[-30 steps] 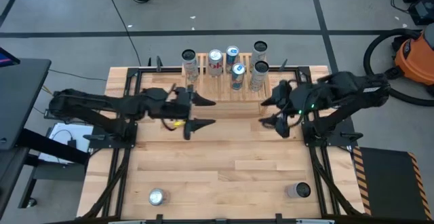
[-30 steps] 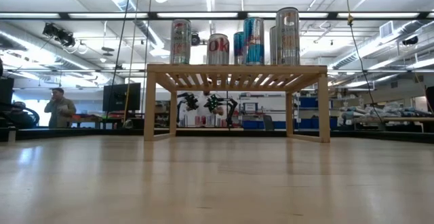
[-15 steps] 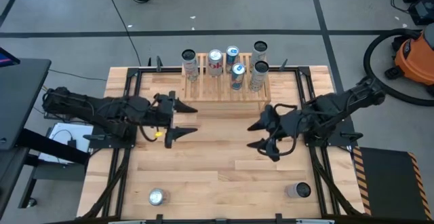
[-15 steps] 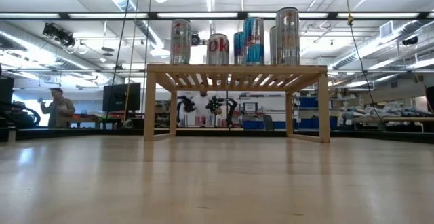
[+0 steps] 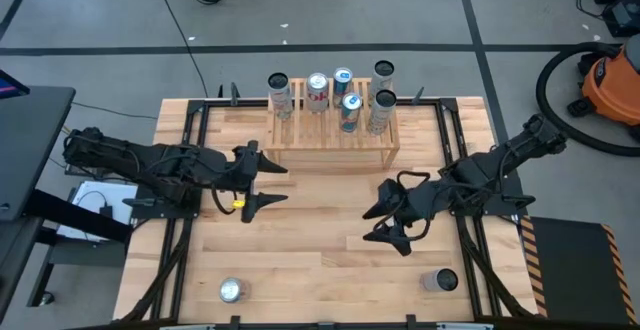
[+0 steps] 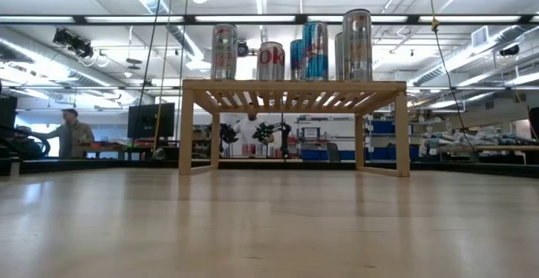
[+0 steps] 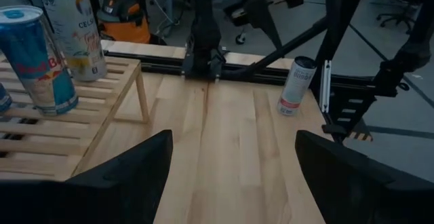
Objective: Place canned beverage on shelf
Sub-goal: Put the silver soda can on the shelf aligned with the other silver soda can
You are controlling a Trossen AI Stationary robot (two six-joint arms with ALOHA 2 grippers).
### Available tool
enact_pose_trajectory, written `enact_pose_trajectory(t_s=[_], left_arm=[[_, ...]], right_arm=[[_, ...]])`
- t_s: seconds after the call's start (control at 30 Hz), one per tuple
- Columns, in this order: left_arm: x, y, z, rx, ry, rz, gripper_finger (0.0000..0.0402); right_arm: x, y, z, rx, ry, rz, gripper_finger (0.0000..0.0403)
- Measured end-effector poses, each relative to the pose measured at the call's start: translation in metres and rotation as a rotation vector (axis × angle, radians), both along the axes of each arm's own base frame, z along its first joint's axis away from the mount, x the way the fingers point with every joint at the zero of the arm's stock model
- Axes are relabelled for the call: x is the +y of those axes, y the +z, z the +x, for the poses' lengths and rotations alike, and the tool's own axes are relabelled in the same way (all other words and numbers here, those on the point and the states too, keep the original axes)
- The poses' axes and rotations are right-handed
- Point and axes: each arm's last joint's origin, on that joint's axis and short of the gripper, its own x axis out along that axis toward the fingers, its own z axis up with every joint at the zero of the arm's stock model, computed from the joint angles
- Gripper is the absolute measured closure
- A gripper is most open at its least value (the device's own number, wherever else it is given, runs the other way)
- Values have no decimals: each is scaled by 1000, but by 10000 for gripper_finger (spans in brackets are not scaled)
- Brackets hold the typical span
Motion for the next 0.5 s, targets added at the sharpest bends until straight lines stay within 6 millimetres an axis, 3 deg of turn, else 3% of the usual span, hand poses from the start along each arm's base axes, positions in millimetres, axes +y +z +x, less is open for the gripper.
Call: enact_pose_trajectory(t_s=[0.3,0.5], left_arm=[[0,-2,-1,17,-2,7,81],[-2,-5,-2,51,-7,-7,81]], right_arm=[[26,-12,-18,67,-146,-7,111],[49,-25,-16,70,-162,-52,111]])
